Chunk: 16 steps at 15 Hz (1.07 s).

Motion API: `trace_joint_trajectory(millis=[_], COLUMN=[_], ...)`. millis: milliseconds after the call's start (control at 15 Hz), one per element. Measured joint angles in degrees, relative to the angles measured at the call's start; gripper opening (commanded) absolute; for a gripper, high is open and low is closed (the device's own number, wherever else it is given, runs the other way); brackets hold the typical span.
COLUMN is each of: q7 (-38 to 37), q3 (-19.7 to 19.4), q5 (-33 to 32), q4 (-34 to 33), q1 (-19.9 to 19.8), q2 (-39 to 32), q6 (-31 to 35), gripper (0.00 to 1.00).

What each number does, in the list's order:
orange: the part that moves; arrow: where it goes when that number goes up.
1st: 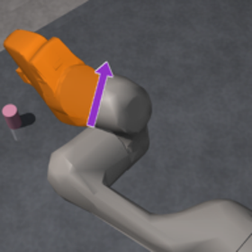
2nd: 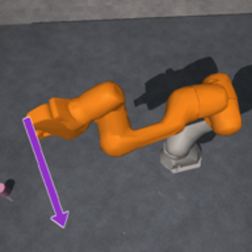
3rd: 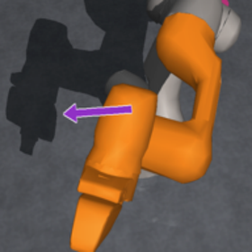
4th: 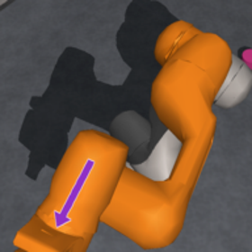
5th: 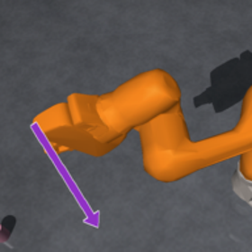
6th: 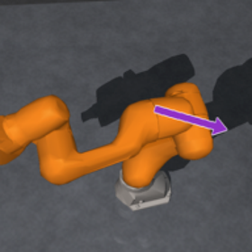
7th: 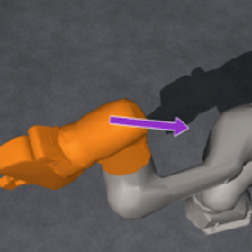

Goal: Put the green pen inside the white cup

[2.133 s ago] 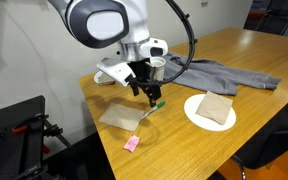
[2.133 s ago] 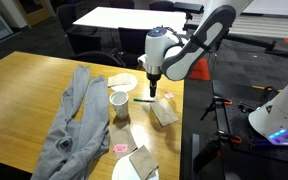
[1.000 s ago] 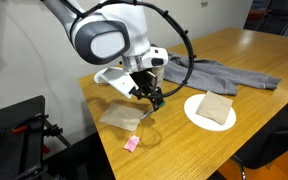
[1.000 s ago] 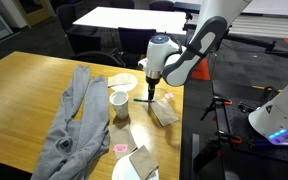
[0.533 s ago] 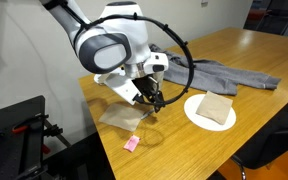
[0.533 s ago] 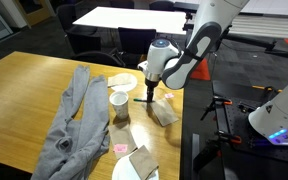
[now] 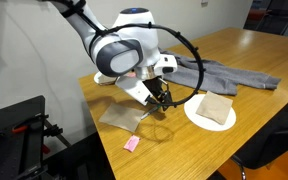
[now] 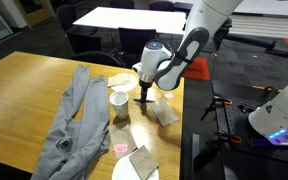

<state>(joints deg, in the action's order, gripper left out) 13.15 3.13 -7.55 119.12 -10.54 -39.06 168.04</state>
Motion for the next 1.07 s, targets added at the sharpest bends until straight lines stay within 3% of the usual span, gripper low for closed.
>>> trace_joint_trajectory(millis=[400, 800, 1067], q7=[0.0, 0.0, 0.0], q3=[0.5, 1.0, 1.1], q5=[0.0, 0.0, 0.0], q4=[-4.8, -7.4, -8.0], q1=[-0.2, -0.2, -0.2], q2=[-3.9, -5.8, -6.0], q6=[-0.6, -1.0, -1.7], gripper=[0.44, 0.01, 0.04])
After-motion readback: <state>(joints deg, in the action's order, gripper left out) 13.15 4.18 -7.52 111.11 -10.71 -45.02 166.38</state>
